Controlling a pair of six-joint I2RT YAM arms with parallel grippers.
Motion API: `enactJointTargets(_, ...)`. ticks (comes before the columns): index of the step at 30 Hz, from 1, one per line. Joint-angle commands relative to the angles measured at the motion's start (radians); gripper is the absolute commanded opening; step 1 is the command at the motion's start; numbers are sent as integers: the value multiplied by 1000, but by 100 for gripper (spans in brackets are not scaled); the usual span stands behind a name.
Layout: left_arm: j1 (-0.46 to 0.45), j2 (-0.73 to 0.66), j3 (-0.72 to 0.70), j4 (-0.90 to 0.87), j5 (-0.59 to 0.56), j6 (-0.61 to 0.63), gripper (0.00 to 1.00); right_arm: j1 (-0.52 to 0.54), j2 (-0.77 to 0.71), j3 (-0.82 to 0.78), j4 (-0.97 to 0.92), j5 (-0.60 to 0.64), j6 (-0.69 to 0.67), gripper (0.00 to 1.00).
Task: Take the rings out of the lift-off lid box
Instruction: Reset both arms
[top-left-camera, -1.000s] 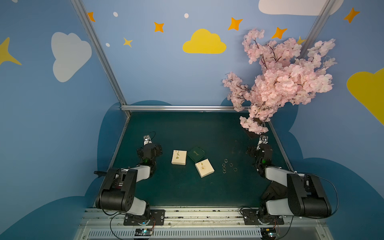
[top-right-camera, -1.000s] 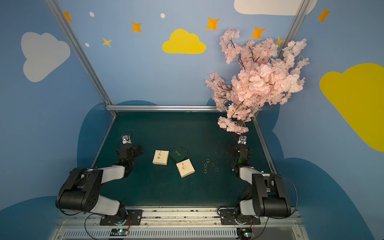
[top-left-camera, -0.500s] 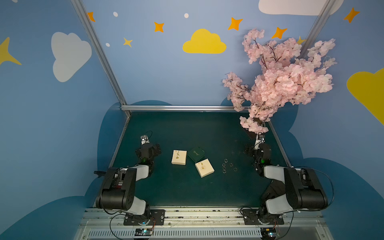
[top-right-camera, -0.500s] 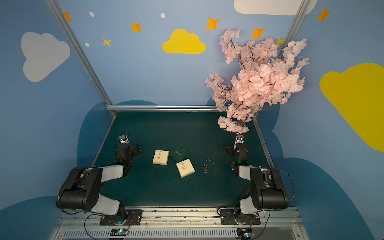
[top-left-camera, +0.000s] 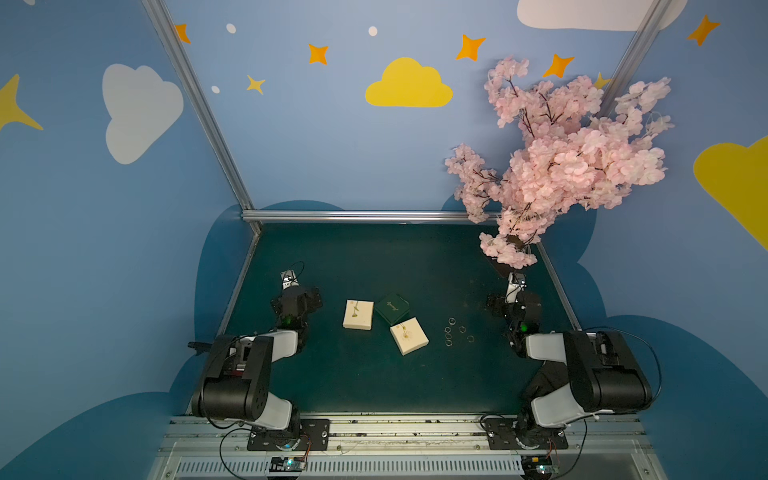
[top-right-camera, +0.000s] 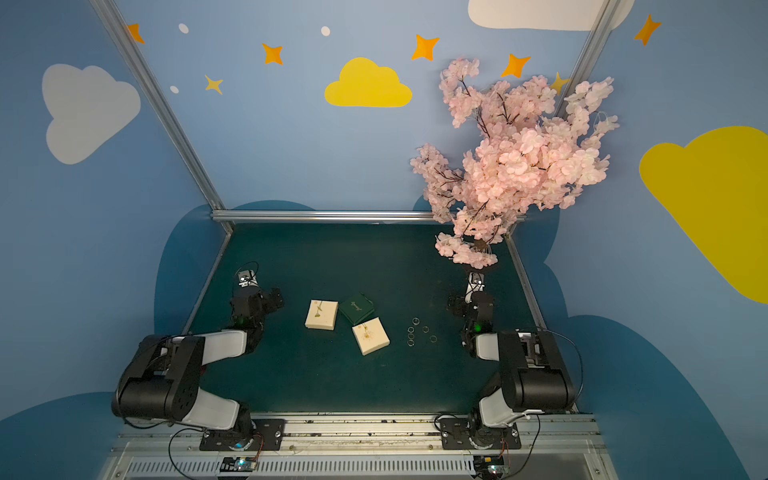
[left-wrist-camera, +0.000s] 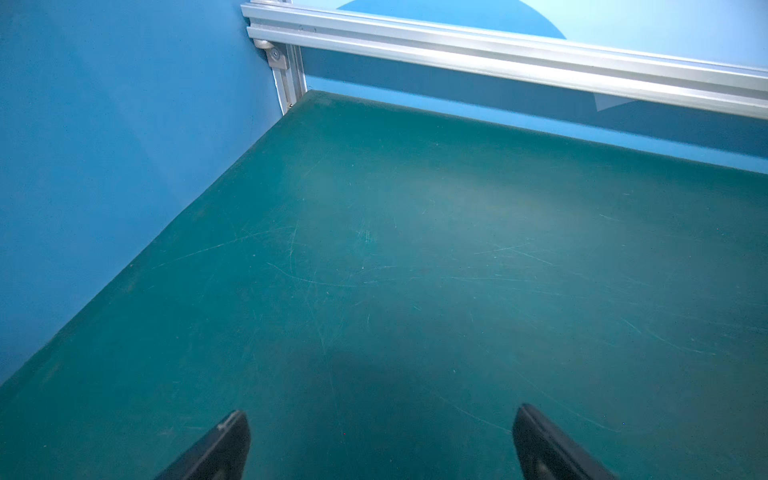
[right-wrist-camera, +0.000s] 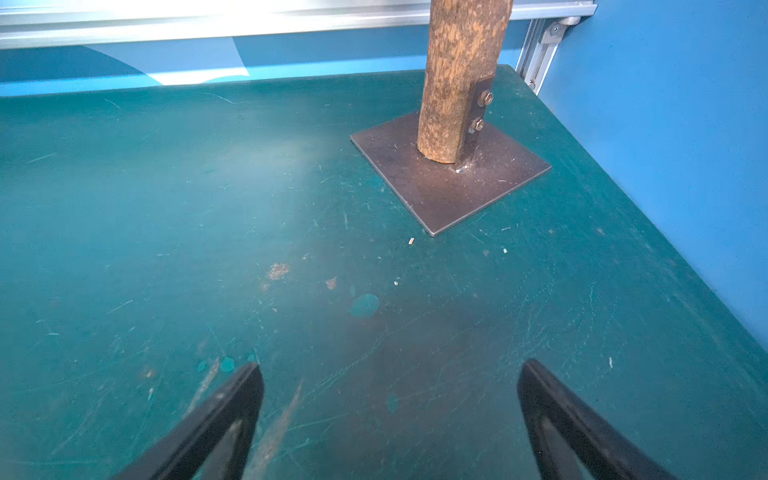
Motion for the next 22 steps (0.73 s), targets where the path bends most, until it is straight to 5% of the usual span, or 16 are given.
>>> enactJointTargets(1, 4, 6, 14, 4, 7, -3, 99, 5, -10, 4, 13, -6, -10, 97)
enactJointTargets(22, 8, 6, 13, 4, 7, -3, 100, 3, -8, 10, 5, -8, -10, 97)
